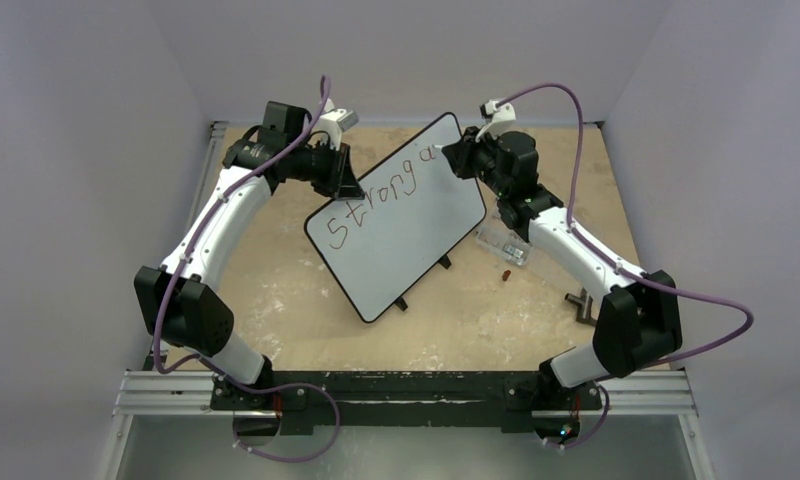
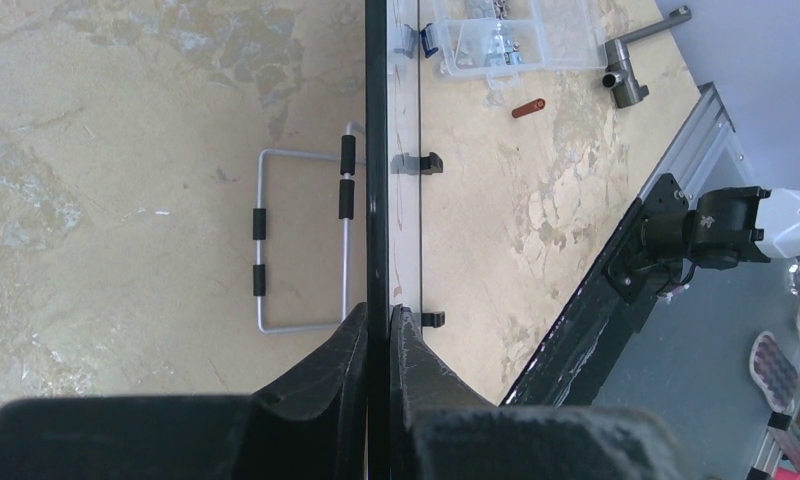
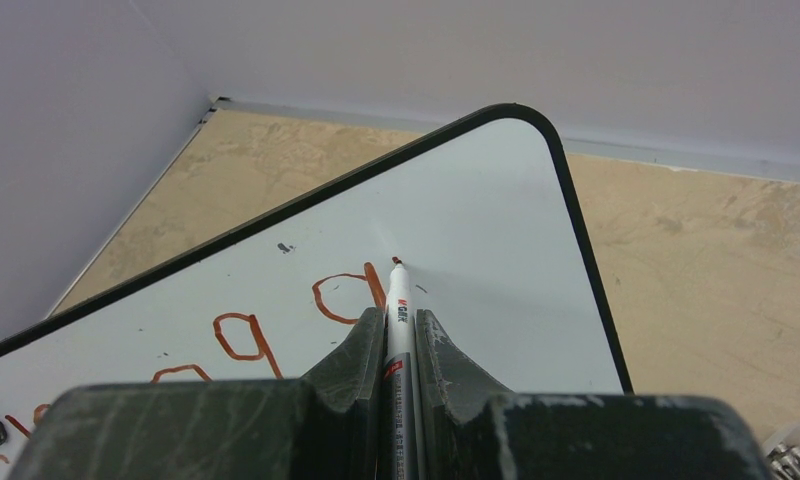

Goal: Write a sentence on the whiteboard
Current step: Write a sentence at the center of the board.

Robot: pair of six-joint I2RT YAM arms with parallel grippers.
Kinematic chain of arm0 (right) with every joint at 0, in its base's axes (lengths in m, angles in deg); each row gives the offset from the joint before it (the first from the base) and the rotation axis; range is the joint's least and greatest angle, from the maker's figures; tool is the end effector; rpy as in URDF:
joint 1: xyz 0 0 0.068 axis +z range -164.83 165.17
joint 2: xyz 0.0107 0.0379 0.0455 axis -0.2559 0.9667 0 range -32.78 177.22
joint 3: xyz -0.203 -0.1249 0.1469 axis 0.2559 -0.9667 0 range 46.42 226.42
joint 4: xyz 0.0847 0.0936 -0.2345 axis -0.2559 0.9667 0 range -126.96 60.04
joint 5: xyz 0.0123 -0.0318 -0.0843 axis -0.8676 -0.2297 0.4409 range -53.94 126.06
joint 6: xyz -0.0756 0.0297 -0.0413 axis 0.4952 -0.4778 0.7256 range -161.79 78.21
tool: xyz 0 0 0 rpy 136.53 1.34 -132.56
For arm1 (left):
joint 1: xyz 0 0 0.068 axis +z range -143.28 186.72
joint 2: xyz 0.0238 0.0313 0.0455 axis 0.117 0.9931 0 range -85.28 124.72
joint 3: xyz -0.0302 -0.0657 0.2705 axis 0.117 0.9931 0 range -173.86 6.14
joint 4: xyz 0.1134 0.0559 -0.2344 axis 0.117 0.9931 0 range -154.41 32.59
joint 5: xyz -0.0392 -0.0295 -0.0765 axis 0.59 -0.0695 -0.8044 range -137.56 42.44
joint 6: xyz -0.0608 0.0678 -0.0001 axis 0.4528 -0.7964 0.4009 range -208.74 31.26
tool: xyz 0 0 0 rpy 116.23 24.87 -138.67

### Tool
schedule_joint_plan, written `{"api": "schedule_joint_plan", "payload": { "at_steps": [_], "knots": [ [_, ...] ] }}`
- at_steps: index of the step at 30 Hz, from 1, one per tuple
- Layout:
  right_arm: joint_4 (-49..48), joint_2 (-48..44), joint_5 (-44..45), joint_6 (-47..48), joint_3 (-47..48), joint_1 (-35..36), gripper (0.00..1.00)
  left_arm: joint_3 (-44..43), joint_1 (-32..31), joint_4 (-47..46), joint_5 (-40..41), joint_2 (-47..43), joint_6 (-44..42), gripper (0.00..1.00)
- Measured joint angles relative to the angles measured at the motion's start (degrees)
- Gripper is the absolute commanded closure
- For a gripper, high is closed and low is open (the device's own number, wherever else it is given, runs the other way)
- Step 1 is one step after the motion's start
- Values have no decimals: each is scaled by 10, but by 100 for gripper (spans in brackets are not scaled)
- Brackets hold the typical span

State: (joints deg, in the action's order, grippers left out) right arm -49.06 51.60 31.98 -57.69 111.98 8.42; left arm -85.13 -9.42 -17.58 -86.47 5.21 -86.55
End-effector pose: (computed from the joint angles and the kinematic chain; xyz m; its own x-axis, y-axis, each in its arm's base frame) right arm 0.3688 0.1648 0.3415 -0.2290 0.1989 -0.9529 -0.4117 0.8673 0.2800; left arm 0.3384 -0.1512 0.3493 -0.7154 0.1761 -0.6762 0.6082 0.6334 -0.4785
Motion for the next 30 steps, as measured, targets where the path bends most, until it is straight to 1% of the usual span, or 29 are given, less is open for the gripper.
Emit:
{"api": "schedule_joint_plan", "payload": {
  "at_steps": [12,22,30],
  "knots": [
    [-2,3,2,-1,1,-2,100,0,0,0,2,0,0,100],
    [-1,16,6,-3,12,-25,100,0,0,0,2,-1,0,100],
    [1,15,5,-7,12,-27,100,0,0,0,2,-1,0,100]
  ]
}}
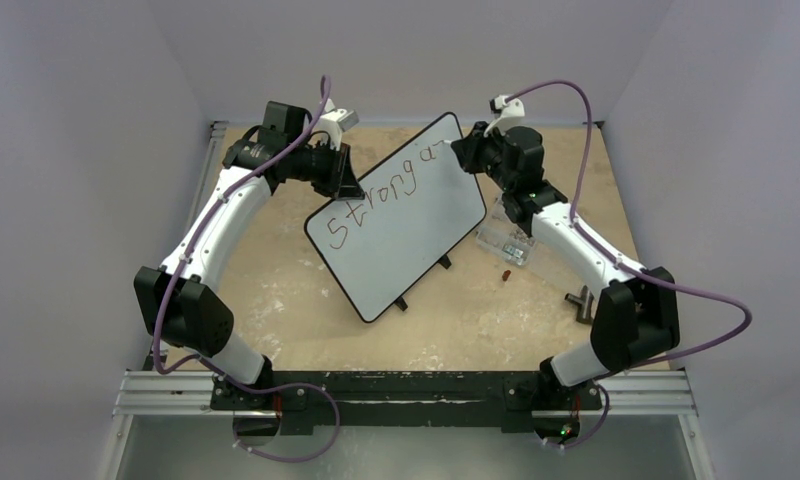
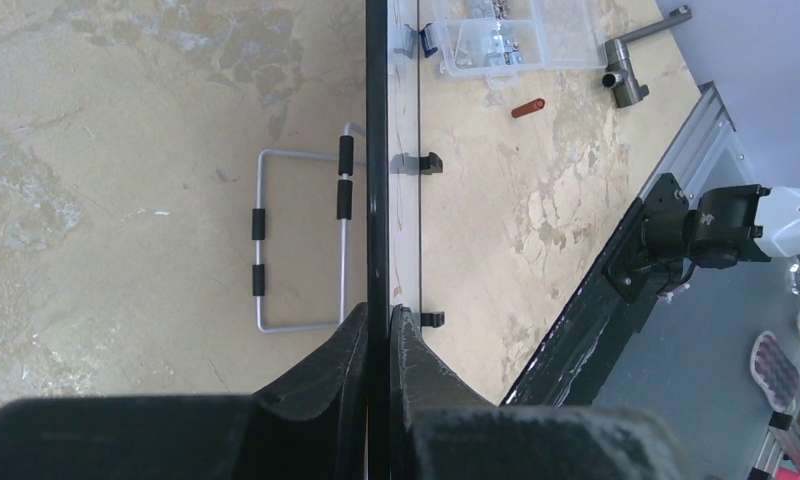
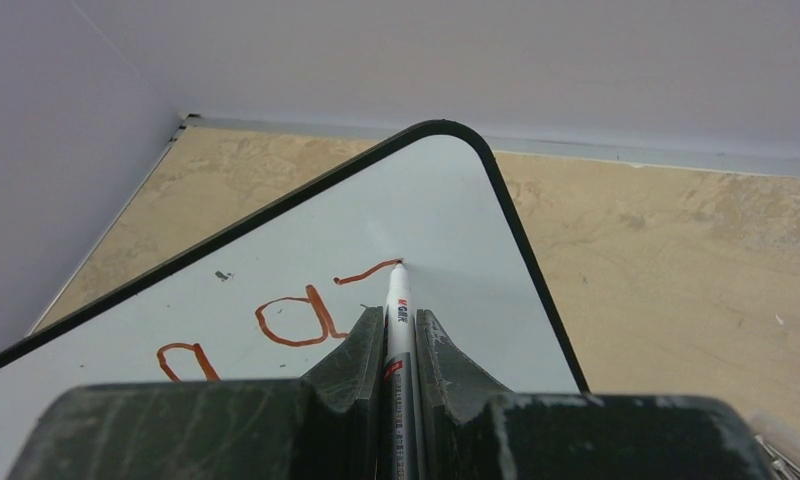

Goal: Write a sentence on the whiteboard
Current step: Write a sentence at the center of the board.

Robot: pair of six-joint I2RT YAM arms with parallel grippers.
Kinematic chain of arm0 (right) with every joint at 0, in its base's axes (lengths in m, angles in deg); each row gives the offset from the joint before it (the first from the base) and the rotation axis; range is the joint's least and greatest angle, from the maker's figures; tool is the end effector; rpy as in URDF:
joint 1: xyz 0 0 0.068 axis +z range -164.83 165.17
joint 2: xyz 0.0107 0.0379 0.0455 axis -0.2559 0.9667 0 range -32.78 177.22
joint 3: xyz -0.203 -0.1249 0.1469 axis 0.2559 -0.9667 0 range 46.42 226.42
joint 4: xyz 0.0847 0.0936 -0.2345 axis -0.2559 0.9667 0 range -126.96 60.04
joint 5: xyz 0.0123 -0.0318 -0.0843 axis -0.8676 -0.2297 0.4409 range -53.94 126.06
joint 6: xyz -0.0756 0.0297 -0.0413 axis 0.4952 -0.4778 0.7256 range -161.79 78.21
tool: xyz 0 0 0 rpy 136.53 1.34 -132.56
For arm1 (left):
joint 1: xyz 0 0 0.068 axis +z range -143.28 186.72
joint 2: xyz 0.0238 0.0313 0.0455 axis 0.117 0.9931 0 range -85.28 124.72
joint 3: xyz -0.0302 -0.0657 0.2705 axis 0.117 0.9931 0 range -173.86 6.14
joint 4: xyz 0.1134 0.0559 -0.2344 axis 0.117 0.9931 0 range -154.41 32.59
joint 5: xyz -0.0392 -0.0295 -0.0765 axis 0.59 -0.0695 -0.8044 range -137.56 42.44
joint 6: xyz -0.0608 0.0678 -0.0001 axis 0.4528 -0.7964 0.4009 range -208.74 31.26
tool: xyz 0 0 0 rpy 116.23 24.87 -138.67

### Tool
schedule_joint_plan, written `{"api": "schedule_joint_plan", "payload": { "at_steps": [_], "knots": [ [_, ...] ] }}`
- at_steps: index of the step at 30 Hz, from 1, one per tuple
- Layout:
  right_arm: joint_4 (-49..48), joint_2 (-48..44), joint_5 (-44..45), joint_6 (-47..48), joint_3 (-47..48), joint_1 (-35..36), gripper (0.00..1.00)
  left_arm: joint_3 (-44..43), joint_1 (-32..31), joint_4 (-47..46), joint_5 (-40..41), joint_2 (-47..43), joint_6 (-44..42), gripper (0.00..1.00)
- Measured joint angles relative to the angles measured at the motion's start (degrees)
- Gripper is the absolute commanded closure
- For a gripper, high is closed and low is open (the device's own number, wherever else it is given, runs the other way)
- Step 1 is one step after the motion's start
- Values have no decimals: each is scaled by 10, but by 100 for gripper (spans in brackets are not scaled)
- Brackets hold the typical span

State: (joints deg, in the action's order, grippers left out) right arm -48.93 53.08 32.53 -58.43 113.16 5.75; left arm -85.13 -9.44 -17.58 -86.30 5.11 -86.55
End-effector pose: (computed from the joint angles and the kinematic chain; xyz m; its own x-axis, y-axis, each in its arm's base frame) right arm 0.3827 0.1491 0.3396 -0.2285 0.2194 -0.9485 -0.3576 0.8873 0.2914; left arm 0.3381 -0.1511 0.3498 -0.7142 0.1760 -0.6775 0.6082 0.6352 -0.4761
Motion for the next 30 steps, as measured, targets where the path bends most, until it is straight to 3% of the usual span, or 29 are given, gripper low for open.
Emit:
{"api": "schedule_joint_plan", "payload": {
  "at_steps": [11,30],
  "knots": [
    [3,-46,-10,-3,-9,0,100,0,0,0,0,-2,-1,100],
    [3,6,-37,-14,32,0,100,0,0,0,-1,-2,-1,100]
  ]
}}
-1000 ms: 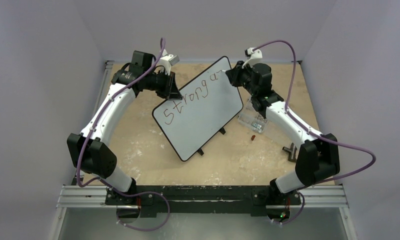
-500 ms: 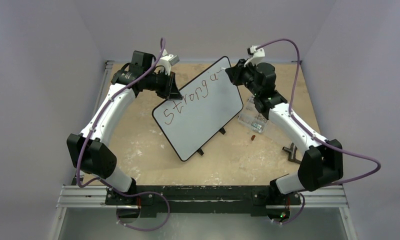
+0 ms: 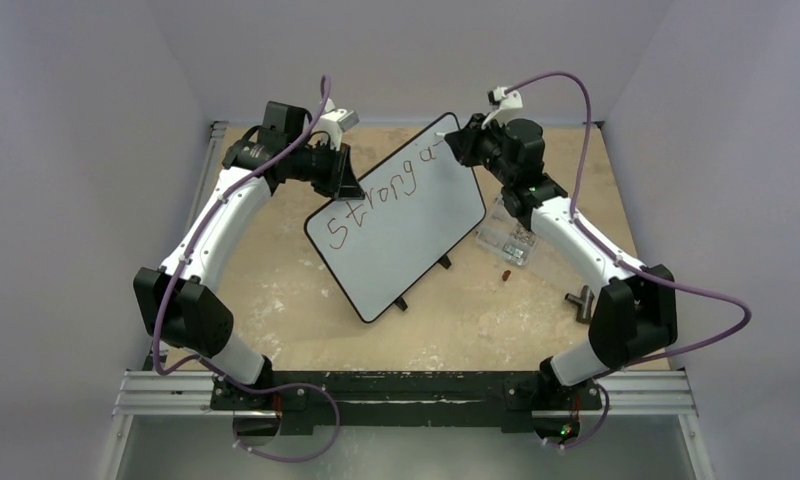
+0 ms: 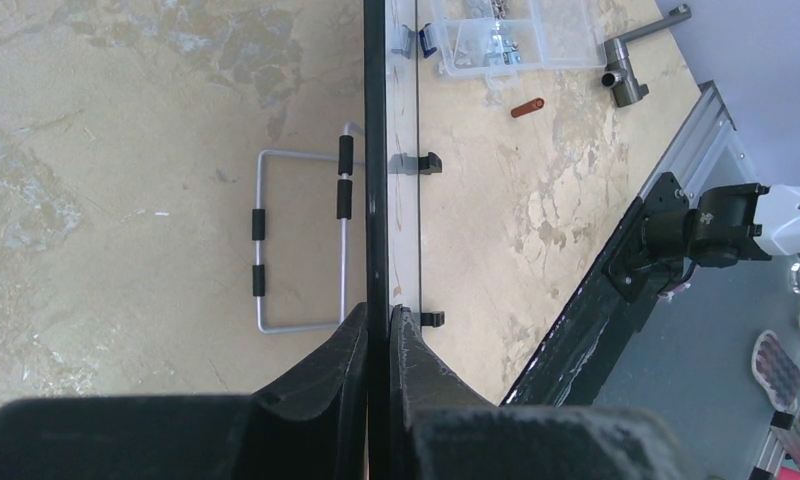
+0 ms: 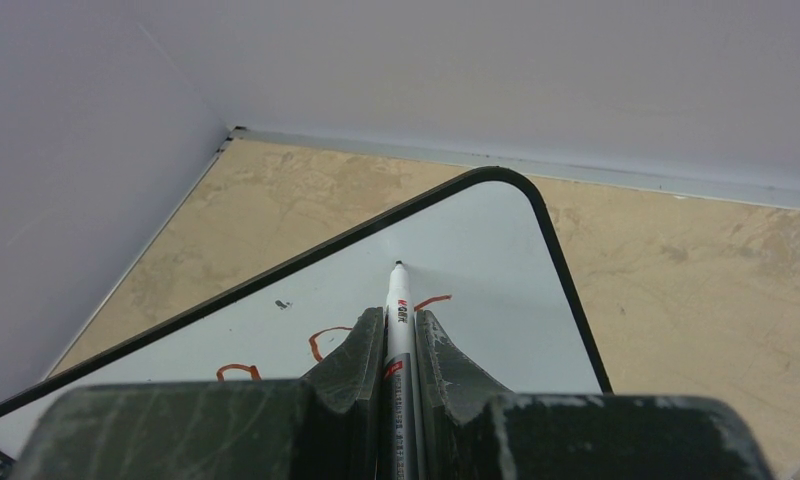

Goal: Write a sentence on the whiteboard
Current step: Write a sentence at the center of the board.

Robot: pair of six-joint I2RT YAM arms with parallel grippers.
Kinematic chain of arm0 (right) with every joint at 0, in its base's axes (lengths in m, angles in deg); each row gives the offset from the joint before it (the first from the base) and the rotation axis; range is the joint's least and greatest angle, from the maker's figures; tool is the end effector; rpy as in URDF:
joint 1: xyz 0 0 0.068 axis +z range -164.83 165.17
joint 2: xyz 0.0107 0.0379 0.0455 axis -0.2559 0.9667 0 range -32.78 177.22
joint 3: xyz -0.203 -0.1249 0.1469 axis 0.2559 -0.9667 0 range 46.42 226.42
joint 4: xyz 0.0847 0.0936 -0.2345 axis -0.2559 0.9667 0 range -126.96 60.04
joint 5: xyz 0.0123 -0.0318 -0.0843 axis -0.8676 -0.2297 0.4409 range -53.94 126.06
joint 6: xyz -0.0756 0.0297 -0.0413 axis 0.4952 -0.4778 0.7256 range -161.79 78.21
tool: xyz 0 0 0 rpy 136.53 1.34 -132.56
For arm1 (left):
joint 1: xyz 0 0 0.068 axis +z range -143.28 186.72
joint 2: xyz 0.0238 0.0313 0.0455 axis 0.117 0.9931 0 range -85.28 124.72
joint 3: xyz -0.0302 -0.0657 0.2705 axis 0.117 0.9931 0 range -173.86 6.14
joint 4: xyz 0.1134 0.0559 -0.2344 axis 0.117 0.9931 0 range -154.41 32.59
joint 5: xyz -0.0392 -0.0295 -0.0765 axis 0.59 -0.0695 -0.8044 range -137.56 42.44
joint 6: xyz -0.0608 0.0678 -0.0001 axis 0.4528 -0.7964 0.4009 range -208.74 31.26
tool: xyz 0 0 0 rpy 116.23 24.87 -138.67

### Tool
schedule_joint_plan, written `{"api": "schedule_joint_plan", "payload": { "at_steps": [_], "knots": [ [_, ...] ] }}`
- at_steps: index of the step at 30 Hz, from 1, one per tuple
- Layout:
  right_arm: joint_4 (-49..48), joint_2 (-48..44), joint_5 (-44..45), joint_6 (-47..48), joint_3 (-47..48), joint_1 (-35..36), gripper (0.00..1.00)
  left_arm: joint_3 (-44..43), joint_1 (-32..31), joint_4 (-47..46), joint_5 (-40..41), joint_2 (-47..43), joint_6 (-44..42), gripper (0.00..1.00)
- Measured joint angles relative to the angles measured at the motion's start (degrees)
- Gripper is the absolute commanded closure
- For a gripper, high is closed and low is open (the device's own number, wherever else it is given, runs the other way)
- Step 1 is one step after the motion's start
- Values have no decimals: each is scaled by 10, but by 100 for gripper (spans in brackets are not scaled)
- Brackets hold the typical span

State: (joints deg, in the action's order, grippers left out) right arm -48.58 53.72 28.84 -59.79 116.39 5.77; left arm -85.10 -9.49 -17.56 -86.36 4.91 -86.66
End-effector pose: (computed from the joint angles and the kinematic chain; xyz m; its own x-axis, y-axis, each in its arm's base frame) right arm 0.3846 0.1556 0.3574 -0.2202 0.2446 -0.9443 -0.4187 0.8506 0.3180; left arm 0.3370 -0.1512 0.3508 -0.7111 0.1773 -0.6803 0.6117 0.6332 -0.4743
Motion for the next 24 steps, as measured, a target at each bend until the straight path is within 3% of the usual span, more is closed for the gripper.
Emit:
{"api": "schedule_joint_plan", "payload": {
  "at_steps": [24],
  "knots": [
    [-20,5,0,0,-49,-1,100,1,0,2,3,0,3,100]
  ]
}}
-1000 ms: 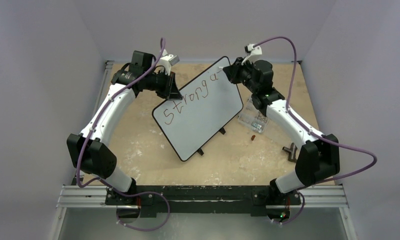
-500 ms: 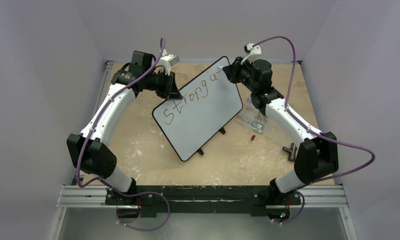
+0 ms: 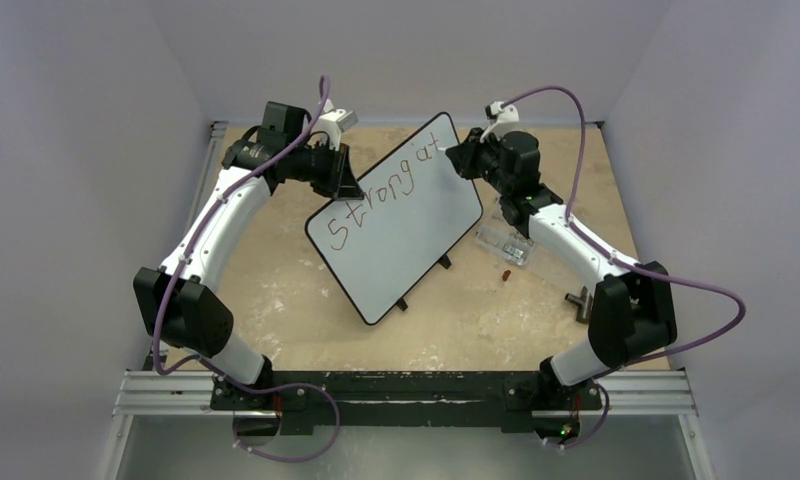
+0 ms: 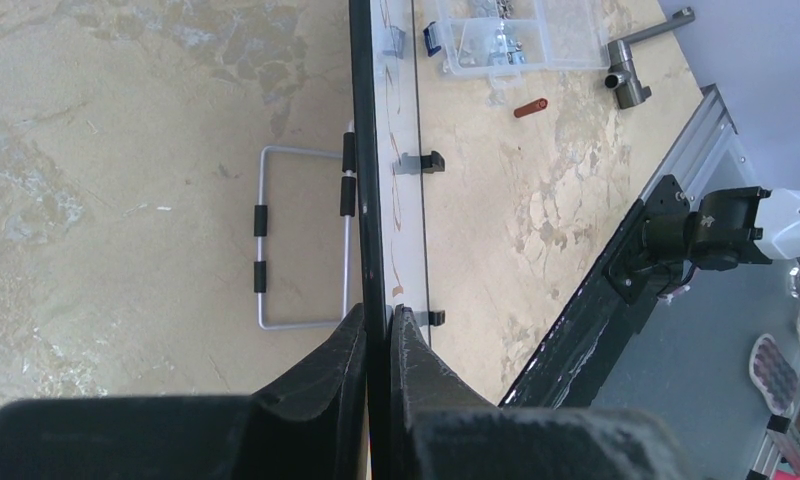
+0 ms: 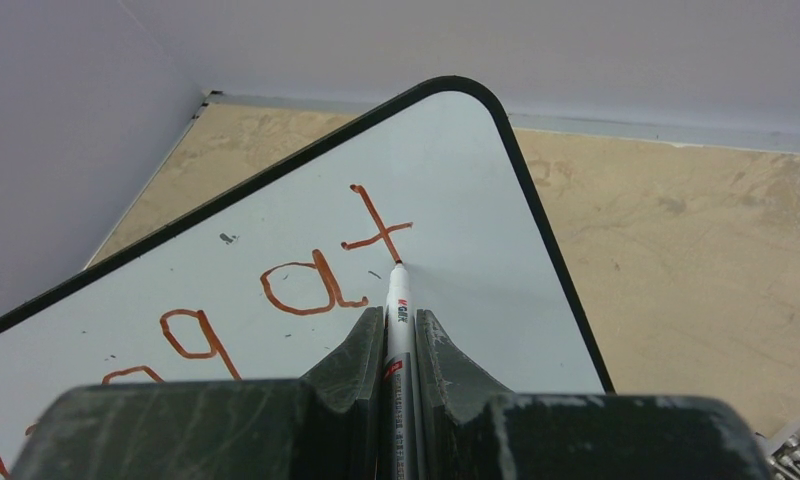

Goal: Write a sentence on the whiteboard
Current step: Write a sentence at the center of the board.

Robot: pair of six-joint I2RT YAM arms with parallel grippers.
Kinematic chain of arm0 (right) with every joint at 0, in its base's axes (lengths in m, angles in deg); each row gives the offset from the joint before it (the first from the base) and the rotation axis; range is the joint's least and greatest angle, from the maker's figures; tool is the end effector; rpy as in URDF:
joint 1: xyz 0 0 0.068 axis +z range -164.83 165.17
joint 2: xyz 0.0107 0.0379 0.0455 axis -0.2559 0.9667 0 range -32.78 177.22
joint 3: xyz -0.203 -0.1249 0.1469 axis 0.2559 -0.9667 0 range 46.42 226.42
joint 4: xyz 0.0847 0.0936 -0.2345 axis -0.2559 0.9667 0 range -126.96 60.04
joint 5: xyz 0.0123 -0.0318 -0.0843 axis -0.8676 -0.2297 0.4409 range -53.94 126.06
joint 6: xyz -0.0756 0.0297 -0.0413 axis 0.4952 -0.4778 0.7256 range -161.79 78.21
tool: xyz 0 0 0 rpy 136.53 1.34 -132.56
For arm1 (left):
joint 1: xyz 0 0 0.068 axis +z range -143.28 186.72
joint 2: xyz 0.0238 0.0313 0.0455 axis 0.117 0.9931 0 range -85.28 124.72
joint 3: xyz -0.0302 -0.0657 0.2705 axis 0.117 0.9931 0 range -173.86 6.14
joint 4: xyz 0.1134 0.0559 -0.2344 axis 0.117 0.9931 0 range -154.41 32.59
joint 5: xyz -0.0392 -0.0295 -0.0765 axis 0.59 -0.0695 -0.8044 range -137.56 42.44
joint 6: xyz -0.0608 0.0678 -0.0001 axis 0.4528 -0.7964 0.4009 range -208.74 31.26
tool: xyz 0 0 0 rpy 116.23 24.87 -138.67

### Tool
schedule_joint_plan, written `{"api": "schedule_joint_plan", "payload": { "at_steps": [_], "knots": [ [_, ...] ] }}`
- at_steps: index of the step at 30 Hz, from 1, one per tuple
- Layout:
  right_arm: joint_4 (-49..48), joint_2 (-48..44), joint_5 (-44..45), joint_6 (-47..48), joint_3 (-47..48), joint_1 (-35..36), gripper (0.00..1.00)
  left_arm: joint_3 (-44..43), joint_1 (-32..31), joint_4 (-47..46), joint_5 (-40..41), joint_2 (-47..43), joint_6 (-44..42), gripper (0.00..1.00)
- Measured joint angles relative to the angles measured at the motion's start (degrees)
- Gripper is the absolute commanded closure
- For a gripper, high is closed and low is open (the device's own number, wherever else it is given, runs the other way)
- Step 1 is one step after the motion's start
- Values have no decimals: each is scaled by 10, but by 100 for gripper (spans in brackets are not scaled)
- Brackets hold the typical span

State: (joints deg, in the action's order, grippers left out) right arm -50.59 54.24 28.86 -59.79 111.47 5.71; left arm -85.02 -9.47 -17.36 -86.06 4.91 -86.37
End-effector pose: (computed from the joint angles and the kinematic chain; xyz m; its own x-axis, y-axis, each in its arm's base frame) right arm 0.3838 0.1548 0.3241 -0.2726 0.2251 -0.9354 -0.3996 0.8579 0.3229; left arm 0.3370 -0.1507 0.3498 -0.7174 0.1746 -0.6744 0.6038 0.6389 -0.4768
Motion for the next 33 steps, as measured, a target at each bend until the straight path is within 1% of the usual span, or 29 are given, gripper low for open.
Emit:
{"api": "schedule_joint_plan", "payload": {
  "at_steps": [22,33],
  "knots": [
    [-11,-5,8,-1,-29,-1,100,0,0,2,4,0,4,100],
    [13,-4,45,5,-21,-1,100,0,0,2,3,0,4,100]
  ]
}}
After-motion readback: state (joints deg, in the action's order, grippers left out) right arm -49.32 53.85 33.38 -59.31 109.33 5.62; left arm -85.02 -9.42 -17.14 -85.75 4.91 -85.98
